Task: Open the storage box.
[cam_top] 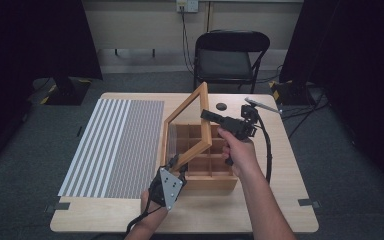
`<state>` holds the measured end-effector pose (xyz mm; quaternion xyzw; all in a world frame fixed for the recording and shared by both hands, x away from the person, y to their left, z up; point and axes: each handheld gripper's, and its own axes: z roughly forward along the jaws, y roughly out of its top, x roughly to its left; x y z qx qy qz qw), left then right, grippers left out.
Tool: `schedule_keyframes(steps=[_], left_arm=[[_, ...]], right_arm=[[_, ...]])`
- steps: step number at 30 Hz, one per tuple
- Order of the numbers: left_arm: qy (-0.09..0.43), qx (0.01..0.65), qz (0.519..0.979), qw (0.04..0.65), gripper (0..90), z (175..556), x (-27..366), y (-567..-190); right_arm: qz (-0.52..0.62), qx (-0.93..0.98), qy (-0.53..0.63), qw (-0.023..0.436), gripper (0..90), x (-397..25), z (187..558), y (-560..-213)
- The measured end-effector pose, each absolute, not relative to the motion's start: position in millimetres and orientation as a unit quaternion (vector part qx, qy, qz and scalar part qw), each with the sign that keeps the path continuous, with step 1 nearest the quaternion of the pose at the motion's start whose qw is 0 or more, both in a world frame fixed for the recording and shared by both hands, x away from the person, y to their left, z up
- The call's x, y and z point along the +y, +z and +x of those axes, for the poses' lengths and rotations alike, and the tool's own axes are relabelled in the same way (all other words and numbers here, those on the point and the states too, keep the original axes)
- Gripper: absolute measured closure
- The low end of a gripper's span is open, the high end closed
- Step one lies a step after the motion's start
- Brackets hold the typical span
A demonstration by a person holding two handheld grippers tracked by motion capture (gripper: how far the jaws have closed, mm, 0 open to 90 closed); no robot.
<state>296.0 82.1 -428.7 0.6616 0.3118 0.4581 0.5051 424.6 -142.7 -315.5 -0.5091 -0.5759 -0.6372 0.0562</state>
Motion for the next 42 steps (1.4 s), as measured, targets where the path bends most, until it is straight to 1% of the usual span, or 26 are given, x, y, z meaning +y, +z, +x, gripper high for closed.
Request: schedule_keyframes(steps=[1,2,3,4,5,8,10,11,12,13,18,25,30,32,39,42], left_arm=[[0.458,0.312,0.662,0.505,66.8,296.0,82.1,-428.7],[0.456,0.314,0.658,0.51,66.9,296.1,84.4,-428.3],[0.456,0.314,0.658,0.51,67.0,296.1,84.4,-428.3],[0.456,0.314,0.656,0.513,67.1,296.4,85.3,-428.0],[0.456,0.316,0.656,0.512,67.1,296.0,86.3,-427.7],[0.451,0.318,0.654,0.517,67.5,296.2,89.9,-426.8],[0.447,0.325,0.647,0.524,67.6,296.1,92.3,-426.3],[0.444,0.329,0.644,0.529,67.6,296.2,96.3,-425.2],[0.444,0.329,0.644,0.529,67.8,296.2,96.3,-425.2],[0.442,0.333,0.641,0.533,68.0,296.1,98.1,-425.0],[0.429,0.351,0.624,0.551,68.6,295.7,109.0,-423.1],[0.431,0.379,0.58,0.578,72.3,293.1,126.6,-427.2],[0.414,0.403,0.557,0.596,72.8,292.6,139.2,-429.4],[0.405,0.416,0.539,0.611,72.9,292.7,142.9,-431.6],[0.395,0.427,0.527,0.62,73.0,292.2,147.1,-433.4],[0.383,0.439,0.511,0.632,72.9,292.0,148.8,-434.8]], right_arm=[[-0.509,-0.576,-0.637,0.056,50.3,-142.7,424.6,-315.5],[-0.51,-0.572,-0.64,0.053,45.5,-145.6,424.1,-314.8],[-0.51,-0.572,-0.64,0.053,45.5,-145.6,424.1,-314.8],[-0.513,-0.569,-0.641,0.044,40.7,-149.4,423.5,-314.4],[-0.513,-0.569,-0.641,0.044,40.7,-149.4,423.5,-314.4],[-0.515,-0.56,-0.648,0.035,34.6,-157.0,421.7,-314.3],[-0.514,-0.558,-0.651,0.031,28.6,-160.2,420.6,-313.9],[-0.513,-0.562,-0.648,0.025,23.7,-161.4,419.8,-313.6],[-0.513,-0.562,-0.648,0.025,23.7,-161.4,419.8,-313.6],[-0.506,-0.566,-0.651,0.017,18.3,-164.3,417.6,-313.8],[-0.506,-0.576,-0.642,0.007,18.0,-170.3,414.1,-317.3],[-0.515,-0.579,-0.631,0.011,17.9,-179.2,410.9,-330.6],[-0.519,-0.582,-0.626,0.013,17.8,-180.7,410.9,-336.2],[-0.521,-0.581,-0.625,0.013,17.9,-181.4,411.1,-338.2],[-0.522,-0.583,-0.622,0.018,17.9,-180.6,411.8,-343.7],[-0.524,-0.585,-0.618,0.02,17.9,-181.0,411.6,-346.6]])
